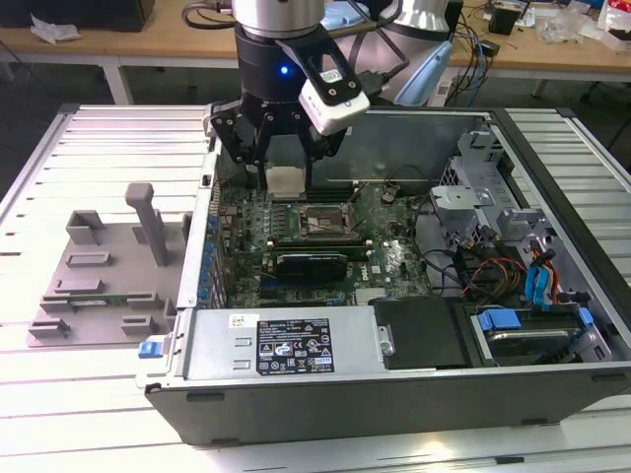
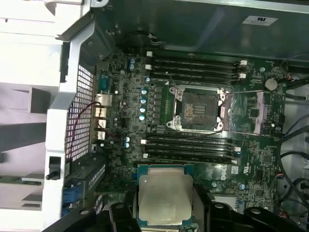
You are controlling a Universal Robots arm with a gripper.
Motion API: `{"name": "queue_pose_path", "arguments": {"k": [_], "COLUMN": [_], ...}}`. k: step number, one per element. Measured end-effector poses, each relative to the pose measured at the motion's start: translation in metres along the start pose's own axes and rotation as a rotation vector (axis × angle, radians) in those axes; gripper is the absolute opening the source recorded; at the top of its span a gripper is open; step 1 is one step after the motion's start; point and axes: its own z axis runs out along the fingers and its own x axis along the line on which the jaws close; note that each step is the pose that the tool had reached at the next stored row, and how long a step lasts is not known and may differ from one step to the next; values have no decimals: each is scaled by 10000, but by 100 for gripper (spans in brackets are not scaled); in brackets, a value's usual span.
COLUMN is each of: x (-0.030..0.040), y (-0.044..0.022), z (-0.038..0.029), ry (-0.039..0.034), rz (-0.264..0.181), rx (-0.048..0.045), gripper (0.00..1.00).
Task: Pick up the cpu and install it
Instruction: 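Pick up the cpu and move it towards the insertion slot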
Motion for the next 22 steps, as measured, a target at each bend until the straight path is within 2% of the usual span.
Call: {"name": "queue_pose_path", "arguments": {"k": [2, 8, 16, 18, 20, 22], "x": [-63, -174, -337, -397, -419, -473], "y": [-4, -9, 59, 86, 121, 206], "z": [28, 83, 125, 155, 170, 196], "ry": [4, 5, 6, 7, 8, 11], "rz": [-1, -1, -1, -2, -1, -3], "rx": [0, 1, 15, 18, 30, 61], "gripper": [55, 55, 55, 55, 55, 55]}}
